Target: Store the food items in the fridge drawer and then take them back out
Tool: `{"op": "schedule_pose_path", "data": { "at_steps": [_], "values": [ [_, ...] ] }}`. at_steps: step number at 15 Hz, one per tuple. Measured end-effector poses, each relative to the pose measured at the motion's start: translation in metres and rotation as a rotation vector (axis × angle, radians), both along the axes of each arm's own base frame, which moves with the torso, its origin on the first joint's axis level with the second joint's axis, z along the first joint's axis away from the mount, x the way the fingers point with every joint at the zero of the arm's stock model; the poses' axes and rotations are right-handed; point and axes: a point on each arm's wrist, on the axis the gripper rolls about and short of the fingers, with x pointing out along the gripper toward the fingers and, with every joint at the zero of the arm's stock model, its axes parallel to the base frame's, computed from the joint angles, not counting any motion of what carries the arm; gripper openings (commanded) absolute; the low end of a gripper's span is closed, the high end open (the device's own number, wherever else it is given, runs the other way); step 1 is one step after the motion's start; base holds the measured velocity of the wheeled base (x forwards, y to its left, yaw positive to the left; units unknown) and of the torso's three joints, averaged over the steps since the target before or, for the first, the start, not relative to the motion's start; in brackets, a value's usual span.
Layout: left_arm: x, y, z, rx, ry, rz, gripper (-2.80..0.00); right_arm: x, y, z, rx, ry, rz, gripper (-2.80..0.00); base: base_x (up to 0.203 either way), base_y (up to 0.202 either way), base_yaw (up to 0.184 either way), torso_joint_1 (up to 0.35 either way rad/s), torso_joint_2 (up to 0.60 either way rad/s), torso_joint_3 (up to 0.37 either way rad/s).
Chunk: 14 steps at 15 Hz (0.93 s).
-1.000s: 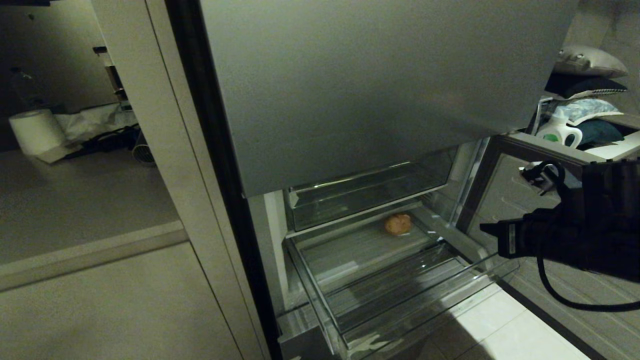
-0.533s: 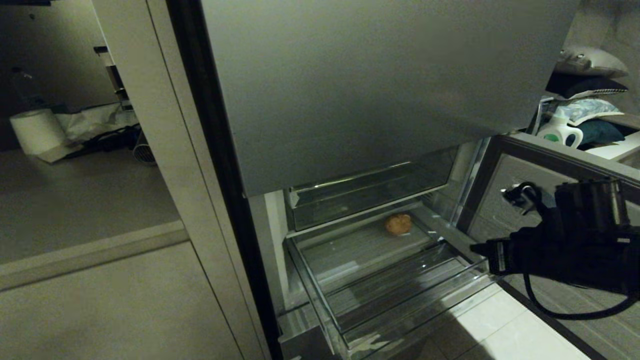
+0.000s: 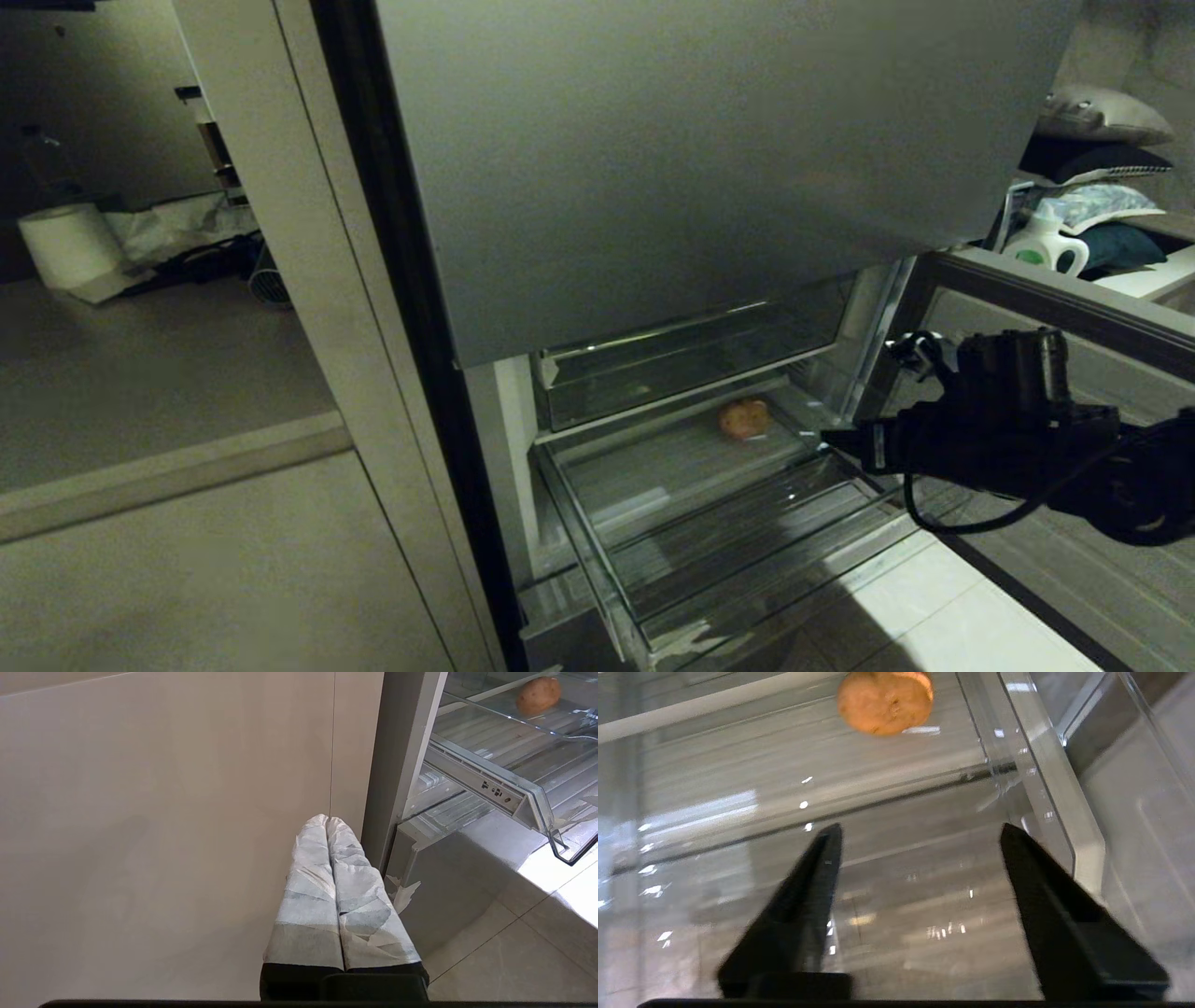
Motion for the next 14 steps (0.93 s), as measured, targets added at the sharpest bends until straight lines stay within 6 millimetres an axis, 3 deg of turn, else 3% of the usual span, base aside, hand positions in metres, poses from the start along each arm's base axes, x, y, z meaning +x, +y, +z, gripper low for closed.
{"op": "schedule_pose_path", "data": {
  "at_steps": [4,14],
  "values": [
    [0.000,0.000,0.000,0.000,0.000,0.000,-2.80,0.029,0.004,-0.016,0.002,0.017,0.008,0.00,0.000,0.000,0.000,0.000,0.00,0.000],
    [0.000,0.000,0.000,0.000,0.000,0.000,-2.80,0.077,0.014,-0.047,0.006,-0.002,0.117,0.00,0.000,0.000,0.000,0.000,0.00,0.000]
  ]
}}
